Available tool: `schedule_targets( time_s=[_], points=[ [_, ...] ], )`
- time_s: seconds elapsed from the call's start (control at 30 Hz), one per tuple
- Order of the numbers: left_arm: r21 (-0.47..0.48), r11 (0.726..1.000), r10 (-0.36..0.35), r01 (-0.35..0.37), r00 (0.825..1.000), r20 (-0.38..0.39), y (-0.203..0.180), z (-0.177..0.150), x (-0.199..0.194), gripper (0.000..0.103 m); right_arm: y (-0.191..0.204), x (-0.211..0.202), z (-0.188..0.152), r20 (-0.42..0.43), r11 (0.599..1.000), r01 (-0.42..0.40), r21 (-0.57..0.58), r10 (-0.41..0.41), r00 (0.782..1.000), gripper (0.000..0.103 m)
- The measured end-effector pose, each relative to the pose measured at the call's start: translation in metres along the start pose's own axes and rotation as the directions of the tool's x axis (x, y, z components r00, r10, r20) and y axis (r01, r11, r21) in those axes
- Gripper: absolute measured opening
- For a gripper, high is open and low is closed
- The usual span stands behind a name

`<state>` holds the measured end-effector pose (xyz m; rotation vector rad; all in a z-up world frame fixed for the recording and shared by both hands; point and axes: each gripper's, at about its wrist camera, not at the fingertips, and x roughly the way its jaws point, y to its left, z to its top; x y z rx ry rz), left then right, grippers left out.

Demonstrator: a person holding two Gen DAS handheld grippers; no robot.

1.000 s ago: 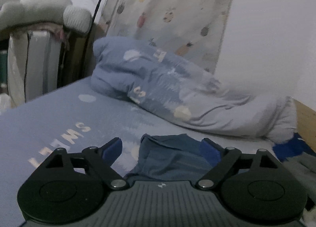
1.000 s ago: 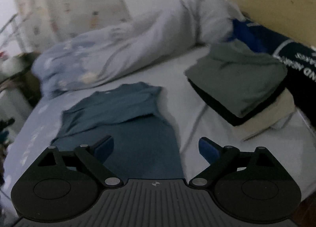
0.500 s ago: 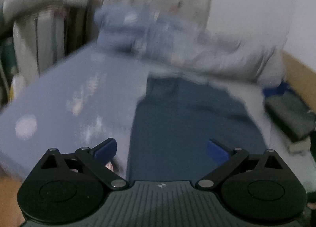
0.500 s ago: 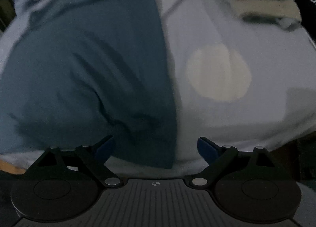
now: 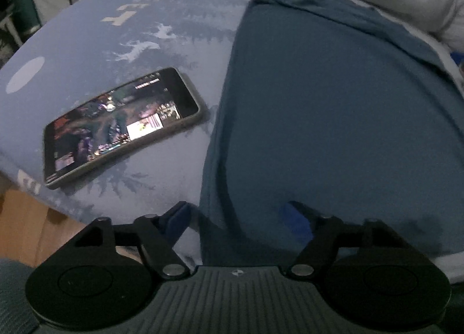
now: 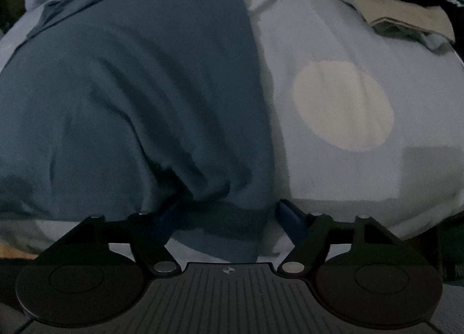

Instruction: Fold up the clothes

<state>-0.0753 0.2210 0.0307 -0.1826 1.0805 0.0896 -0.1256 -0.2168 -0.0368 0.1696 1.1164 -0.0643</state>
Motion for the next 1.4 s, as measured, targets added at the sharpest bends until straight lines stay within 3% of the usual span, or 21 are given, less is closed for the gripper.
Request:
schedule_targets(
  time_s=[0.07,0.1,0.17,0.2,0.27,0.43,0.7,0.9,1.1,1.27,1.4],
  points=[
    [-0.014,1.000,-0.026,0.026,1.000,0.003,0.005,0.000,0.000,0.072,-0.004,0.000,0.001,0.004,1.000,-0.011,-0.013,0.011,1.000,0.066],
    [-0.020,0.999,-0.039,0.039,0.999,0.004,0.008,0.000,0.000,0.071,-0.007,-0.002,-0.001,0.008,1.000,-0.023,-0.020,0.023,1.000,0.056],
    [-0.034,0.997,-0.065,0.065,0.998,0.007,0.013,0.000,0.000,0.058,0.002,-0.005,-0.005,0.015,0.999,-0.038,-0.029,0.039,0.999,0.034],
    [-0.041,0.996,-0.078,0.078,0.997,0.009,0.015,0.000,-0.001,0.044,0.006,-0.010,-0.011,0.015,0.998,-0.051,-0.024,0.051,0.999,0.011],
    [-0.054,0.993,-0.104,0.104,0.995,0.012,0.020,0.001,-0.001,0.009,0.004,-0.012,-0.009,0.011,0.997,-0.073,0.002,0.073,0.997,0.006],
    [-0.096,0.979,-0.176,0.180,0.983,0.045,0.033,0.003,-0.013,0.009,-0.006,-0.036,-0.010,0.037,0.989,-0.127,0.076,0.124,0.992,0.006],
    [-0.131,0.935,-0.307,0.329,0.938,0.160,0.054,0.011,-0.076,0.008,-0.031,-0.106,-0.001,0.180,0.959,-0.241,0.148,0.213,0.960,0.005],
    [-0.113,0.923,-0.340,0.367,0.918,0.203,0.072,0.004,-0.109,0.008,-0.030,-0.156,-0.009,0.262,0.959,-0.254,0.123,0.216,0.941,0.004],
    [-0.169,0.898,-0.373,0.406,0.907,0.195,0.094,-0.024,-0.134,0.008,-0.039,-0.189,-0.037,0.257,0.944,-0.296,0.146,0.253,0.933,0.004],
    [-0.249,0.839,-0.434,0.484,0.871,0.231,0.108,-0.035,-0.157,0.007,-0.044,-0.227,-0.055,0.287,0.921,-0.348,0.174,0.291,0.913,0.004],
    [-0.300,0.783,-0.467,0.545,0.834,0.294,0.115,-0.019,-0.163,0.007,-0.052,-0.246,-0.044,0.348,0.901,-0.391,0.188,0.311,0.885,0.004]
  ],
)
